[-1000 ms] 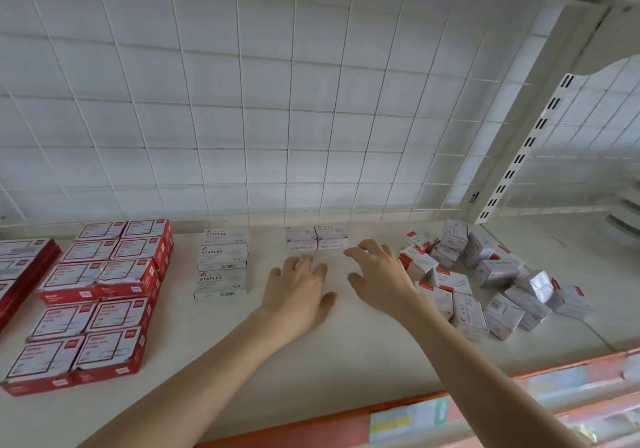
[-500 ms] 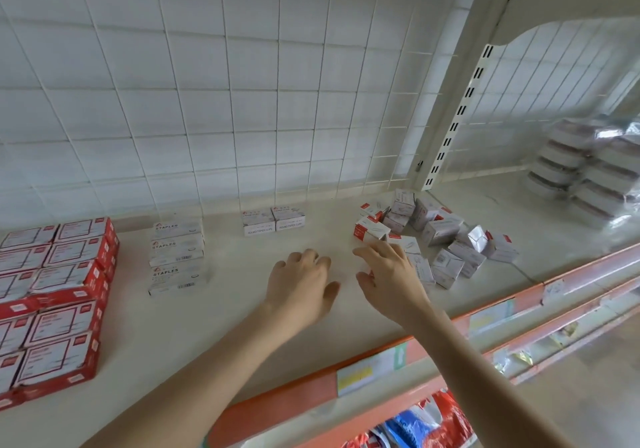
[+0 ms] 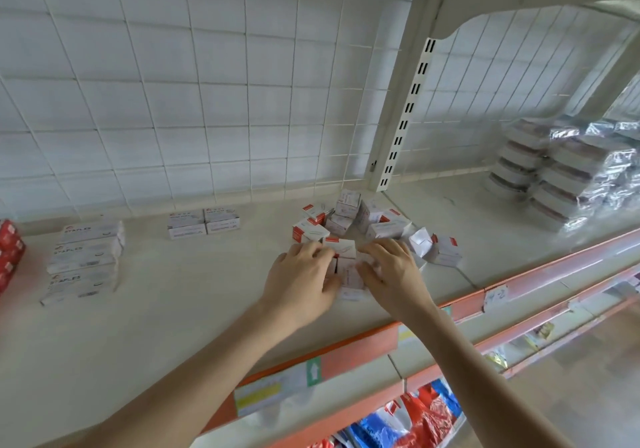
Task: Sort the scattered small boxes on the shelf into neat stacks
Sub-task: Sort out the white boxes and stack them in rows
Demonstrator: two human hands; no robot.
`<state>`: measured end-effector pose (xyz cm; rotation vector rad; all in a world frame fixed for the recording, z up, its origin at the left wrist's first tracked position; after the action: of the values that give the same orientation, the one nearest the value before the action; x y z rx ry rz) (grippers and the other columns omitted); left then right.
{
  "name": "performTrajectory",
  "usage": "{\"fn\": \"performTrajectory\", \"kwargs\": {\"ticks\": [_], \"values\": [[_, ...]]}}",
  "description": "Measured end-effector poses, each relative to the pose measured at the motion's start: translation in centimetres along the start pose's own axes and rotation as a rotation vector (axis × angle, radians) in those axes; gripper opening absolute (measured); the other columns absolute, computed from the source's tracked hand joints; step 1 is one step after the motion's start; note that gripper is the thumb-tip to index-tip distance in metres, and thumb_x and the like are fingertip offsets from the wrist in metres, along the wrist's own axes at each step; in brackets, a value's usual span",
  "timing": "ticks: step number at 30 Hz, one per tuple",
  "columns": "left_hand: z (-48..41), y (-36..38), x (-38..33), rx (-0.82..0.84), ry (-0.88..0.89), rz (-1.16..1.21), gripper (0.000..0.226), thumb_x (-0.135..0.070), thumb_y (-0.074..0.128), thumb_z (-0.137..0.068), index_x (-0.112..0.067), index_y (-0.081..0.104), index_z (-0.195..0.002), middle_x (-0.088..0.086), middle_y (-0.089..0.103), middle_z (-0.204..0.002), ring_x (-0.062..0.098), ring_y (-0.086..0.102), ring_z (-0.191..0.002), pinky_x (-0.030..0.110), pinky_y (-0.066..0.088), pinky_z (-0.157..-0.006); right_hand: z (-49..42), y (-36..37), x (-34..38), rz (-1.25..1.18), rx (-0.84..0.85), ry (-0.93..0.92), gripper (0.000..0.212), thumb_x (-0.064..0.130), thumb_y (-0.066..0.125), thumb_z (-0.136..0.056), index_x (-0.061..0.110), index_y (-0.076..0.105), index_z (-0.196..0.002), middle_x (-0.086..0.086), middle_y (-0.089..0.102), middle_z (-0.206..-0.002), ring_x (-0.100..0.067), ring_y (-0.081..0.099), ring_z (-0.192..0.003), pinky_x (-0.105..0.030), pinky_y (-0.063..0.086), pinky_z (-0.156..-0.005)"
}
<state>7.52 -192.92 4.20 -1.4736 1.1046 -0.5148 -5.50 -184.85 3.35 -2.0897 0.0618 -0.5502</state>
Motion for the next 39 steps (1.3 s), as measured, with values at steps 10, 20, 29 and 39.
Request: {"fn": "performTrajectory", "kwargs": {"ticks": [10,20,29,39], "values": [[-2.4,2.4,-6.1,-0.060,0.006,-0.026,0.037,-0.037,0.045,-0.081,-0.012,0.065,-0.099,0.007,0.064,-0.101,0.030,0.061,-0.098,0.043,0.045,-0.087,-0.8,-1.8,-6.4,-0.041,-0.042,0.031,0.028,0.016,0.050,-0.073,0.007,0.070,-0.090,-0.013,0.066,-0.089,-0.037,0.058,-0.079,-0.024,0.034,-0.080],[-2.8,4.2,-7.9,-0.121,-0.128,-0.172,0.038,-0.038,0.081,-0.040,-0.014,0.066,-0.065,-0.001,0.063,-0.061,0.023,0.064,-0.070,0.036,0.051,-0.061,-0.4,-1.0,-7.4,-0.074,-0.062,-0.043,0.027,0.020,0.051,-0.072,0.013,0.071,-0.088,-0.010,0.065,-0.085,-0.038,0.053,-0.074,-0.044,0.047,-0.069],[-1.8,1.9,-7.4,-0.468,-0.240,0.371,0.032,-0.019,0.064,-0.082,-0.009,0.063,-0.113,0.000,0.065,-0.097,0.017,0.060,-0.084,0.023,0.045,-0.071,-0.8,-3.3,-5.8,-0.594,0.015,-0.108,0.028,0.012,0.042,-0.083,0.007,0.067,-0.096,0.010,0.059,-0.086,0.000,0.053,-0.078,-0.009,0.039,-0.068],[-0.5,0.4,-5.6,-0.487,-0.620,0.954,0.035,-0.039,0.048,-0.085,-0.006,0.057,-0.078,0.003,0.054,-0.069,0.016,0.050,-0.064,0.030,0.038,-0.061,-0.1,-3.3,-1.7,-1.004,0.253,0.089,0.021,0.007,0.043,-0.094,0.013,0.063,-0.094,0.015,0.054,-0.059,0.000,0.048,-0.058,-0.016,0.046,-0.056]]}}
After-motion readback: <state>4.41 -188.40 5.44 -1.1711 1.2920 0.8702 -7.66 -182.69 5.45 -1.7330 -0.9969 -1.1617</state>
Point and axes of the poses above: each hand's wrist, its own z-axis away from the middle knuckle, its own y-axis out of the palm, x = y × z, the point moved 3 cm from there along -z, towards the middle knuckle
